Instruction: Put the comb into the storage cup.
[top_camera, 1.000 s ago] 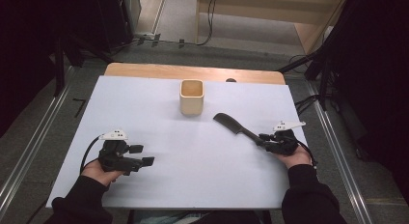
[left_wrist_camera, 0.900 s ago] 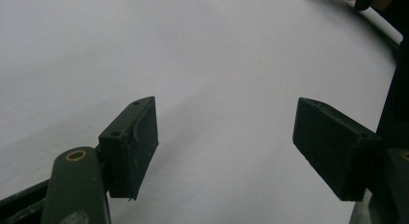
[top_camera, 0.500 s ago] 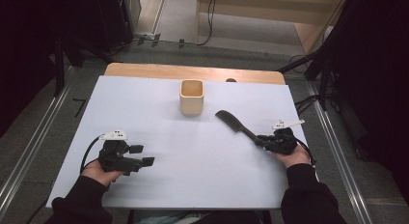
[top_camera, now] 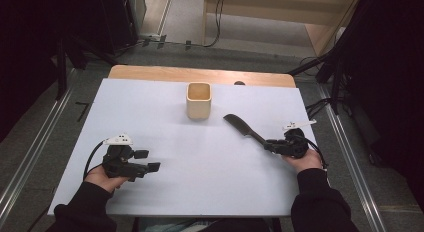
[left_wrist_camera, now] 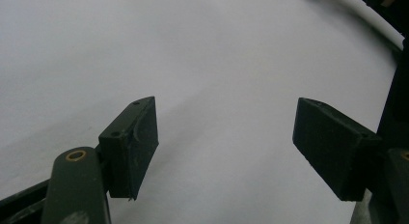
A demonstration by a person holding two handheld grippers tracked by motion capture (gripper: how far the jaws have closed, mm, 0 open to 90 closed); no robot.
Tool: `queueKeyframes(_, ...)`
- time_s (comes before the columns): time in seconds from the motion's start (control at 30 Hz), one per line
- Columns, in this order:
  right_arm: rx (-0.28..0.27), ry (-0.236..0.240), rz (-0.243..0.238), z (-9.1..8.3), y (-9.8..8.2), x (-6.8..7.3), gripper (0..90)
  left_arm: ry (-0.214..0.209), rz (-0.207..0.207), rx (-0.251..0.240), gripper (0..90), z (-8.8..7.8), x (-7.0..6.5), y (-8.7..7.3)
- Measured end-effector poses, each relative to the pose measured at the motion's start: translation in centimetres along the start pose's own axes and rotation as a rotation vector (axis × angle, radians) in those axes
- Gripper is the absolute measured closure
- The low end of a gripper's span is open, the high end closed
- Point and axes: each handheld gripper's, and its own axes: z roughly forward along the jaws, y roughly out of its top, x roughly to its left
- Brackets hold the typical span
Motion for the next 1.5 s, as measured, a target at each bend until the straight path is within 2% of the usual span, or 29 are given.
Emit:
queueKeyframes(0.17, -0.005, 0.009, -0.002, -0.2, 0.3, 0.2, 70.4, -0.001, -0.004, 0.002, 24.9, 0.0, 0.0, 0.0)
queueKeyframes(0.3, -0.029, 0.006, 0.001, -0.6, 0.5, 0.4, 70.4, 0.0, -0.008, 0.002, 24.9, 0.0, 0.0, 0.0)
queueKeyframes(0.4, -0.011, 0.048, 0.067, -1.1, 1.1, 0.3, 70.4, -0.008, -0.018, -0.002, 24.9, 0.0, 0.1, 0.1)
queueKeyframes(0.47, -0.034, 0.042, 0.065, -1.6, 1.3, 0.6, 70.4, -0.014, -0.023, -0.01, 24.9, 0.1, 0.0, 0.2)
queueKeyframes(0.53, -0.062, 0.04, 0.085, -2.1, 1.5, 0.8, 70.4, -0.015, -0.023, -0.009, 24.9, 0.1, 0.0, 0.2)
queueKeyframes(0.67, -0.082, 0.009, 0.1, -2.9, 1.8, 1.3, 70.4, -0.013, -0.022, -0.01, 24.9, 0.2, -0.1, 0.3)
queueKeyframes(0.87, -0.112, -0.007, 0.149, -3.6, 2.2, 1.8, 70.4, -0.021, -0.022, -0.009, 24.9, 0.5, -0.4, 0.5)
queueKeyframes(0.97, -0.119, -0.042, 0.155, -3.8, 2.4, 2.3, 70.4, -0.021, -0.016, -0.006, 25.0, 0.7, -0.5, 0.6)
queueKeyframes(1.1, -0.126, -0.066, 0.164, -3.9, 2.6, 3.0, 70.3, -0.023, -0.029, -0.016, 24.9, 0.9, -0.4, 0.9)
queueKeyframes(1.23, -0.129, -0.08, 0.182, -3.9, 2.8, 3.6, 70.3, -0.061, -0.081, -0.018, 25.0, 1.2, -0.2, 1.2)
queueKeyframes(1.37, -0.133, -0.096, 0.173, -4.0, 2.9, 4.4, 70.3, -0.069, -0.083, -0.018, 25.1, 1.4, -0.3, 1.5)
queueKeyframes(1.5, -0.137, -0.122, 0.162, -4.0, 3.0, 5.0, 70.4, -0.058, -0.063, -0.012, 25.1, 1.6, -0.7, 2.1)
